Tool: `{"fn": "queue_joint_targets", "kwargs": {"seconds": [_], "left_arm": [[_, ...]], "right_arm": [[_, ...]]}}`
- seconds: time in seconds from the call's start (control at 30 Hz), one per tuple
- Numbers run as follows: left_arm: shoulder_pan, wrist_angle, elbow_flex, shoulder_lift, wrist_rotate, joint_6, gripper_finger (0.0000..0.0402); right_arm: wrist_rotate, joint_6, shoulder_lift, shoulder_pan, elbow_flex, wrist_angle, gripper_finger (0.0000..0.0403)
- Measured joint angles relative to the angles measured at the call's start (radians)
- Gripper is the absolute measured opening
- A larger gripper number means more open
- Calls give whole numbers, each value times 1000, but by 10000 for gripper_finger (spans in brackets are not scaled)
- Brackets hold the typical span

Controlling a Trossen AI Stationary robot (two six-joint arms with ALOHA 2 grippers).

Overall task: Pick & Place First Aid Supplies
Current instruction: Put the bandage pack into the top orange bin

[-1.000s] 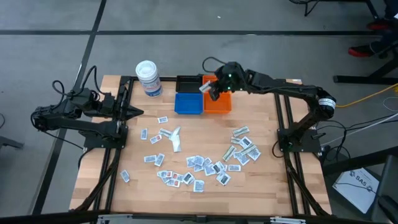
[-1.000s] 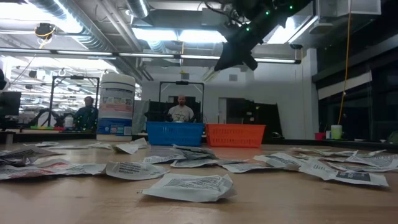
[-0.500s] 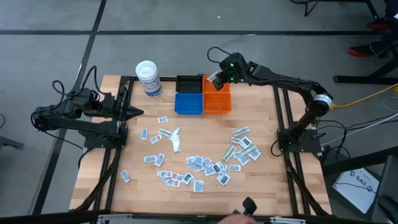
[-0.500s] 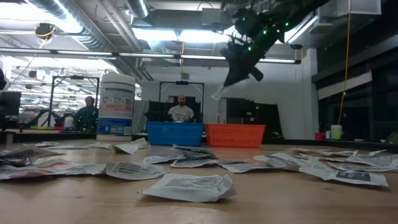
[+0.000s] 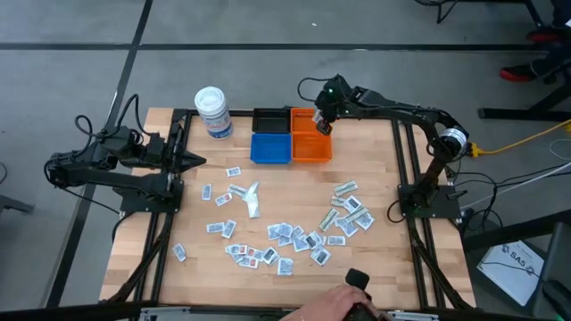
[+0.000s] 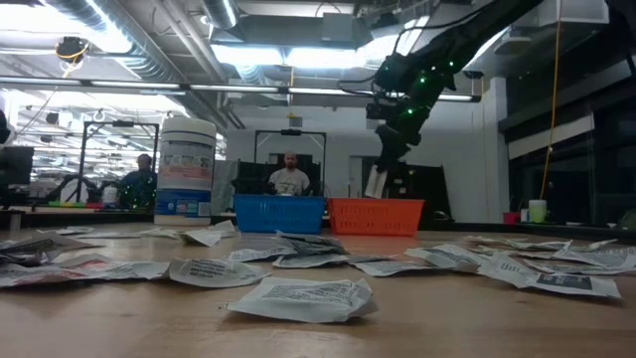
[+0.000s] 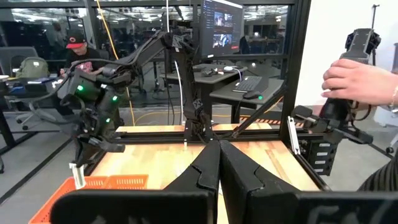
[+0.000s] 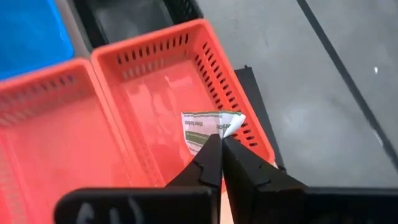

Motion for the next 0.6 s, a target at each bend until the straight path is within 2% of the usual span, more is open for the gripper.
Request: {"fn": "queue_joint_targets", "kwargs": {"seconds": [0.17,0.43,0.6], "left_arm": [[0,0,0,0,0,1,4],[0,0,0,0,0,1,4],[0,0,0,0,0,1,4]], "right_arm": [[-5,-85,12,-4,0,-21,13],[-44,-88,45,-6,0,-44,14],[-42,-86,45,-6,0,-51,38]]}}
